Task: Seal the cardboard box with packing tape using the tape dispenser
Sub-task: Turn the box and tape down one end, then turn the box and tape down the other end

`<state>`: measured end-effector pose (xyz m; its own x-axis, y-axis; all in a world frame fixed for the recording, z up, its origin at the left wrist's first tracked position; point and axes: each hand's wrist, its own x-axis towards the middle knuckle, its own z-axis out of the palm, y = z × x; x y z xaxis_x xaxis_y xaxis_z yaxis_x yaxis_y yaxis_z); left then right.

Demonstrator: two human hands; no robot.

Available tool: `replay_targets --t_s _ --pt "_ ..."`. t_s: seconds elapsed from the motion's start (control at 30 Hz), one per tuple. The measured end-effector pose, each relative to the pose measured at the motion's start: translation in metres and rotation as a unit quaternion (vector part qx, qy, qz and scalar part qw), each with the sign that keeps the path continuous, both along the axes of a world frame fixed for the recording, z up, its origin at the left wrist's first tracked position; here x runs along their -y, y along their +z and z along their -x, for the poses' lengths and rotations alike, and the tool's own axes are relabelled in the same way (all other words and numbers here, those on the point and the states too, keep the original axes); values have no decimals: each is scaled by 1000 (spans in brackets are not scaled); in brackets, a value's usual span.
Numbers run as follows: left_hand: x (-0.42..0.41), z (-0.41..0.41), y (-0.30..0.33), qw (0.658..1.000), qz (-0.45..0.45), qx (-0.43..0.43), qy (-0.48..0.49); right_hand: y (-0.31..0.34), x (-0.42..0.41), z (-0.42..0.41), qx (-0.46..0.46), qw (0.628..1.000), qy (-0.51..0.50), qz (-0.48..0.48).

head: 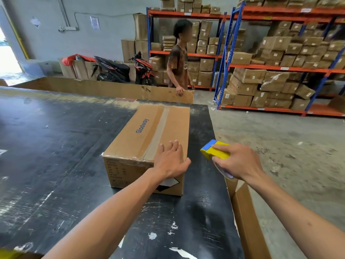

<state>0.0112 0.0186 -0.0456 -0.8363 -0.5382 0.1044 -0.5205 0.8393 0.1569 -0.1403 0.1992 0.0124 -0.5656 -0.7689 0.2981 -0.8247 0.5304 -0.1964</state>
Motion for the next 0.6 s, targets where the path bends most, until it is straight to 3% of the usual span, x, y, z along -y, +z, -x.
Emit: replay_targets --t_s 0.1,0.27,0.37,0.47,0.6 --pt "26 -40 4 998 13 -7 -64 8 12 -5 88 992 -11 84" --pt "72 -112 13 985 -106 -17 -137 4 44 -29 228 956 3 183" --pt "68 -93 20 994 -99 3 -44 3 66 -46 259 943 13 207" --pt "58 -69 9 994 -61 56 69 2 80 -57 233 952 33 196" --pt "73 -74 8 995 -66 67 24 2 85 -62 234 952 31 195"
